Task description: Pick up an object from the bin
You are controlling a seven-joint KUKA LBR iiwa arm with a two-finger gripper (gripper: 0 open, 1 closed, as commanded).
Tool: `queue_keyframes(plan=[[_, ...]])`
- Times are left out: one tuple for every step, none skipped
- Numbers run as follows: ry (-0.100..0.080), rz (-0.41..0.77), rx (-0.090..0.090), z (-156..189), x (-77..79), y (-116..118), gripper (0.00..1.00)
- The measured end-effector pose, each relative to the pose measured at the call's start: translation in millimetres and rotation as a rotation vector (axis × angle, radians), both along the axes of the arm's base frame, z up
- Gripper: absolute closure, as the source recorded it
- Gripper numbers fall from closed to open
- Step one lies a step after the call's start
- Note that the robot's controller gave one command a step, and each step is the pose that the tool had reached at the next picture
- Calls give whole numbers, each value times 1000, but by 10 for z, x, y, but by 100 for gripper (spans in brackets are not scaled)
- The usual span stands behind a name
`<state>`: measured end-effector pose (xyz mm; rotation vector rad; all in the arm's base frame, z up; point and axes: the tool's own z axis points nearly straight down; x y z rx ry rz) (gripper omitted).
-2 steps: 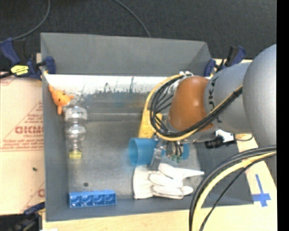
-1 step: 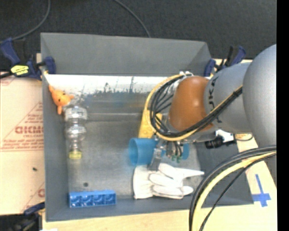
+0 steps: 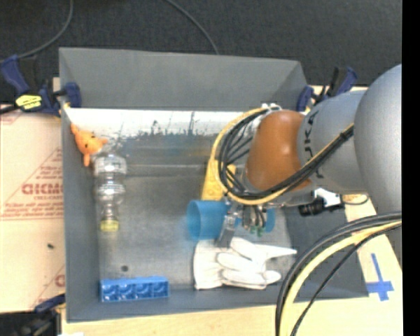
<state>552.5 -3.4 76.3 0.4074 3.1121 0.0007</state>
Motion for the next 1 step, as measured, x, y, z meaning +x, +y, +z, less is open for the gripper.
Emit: queue_keyframes(plan=[[0, 0, 1, 158, -7, 0, 100]])
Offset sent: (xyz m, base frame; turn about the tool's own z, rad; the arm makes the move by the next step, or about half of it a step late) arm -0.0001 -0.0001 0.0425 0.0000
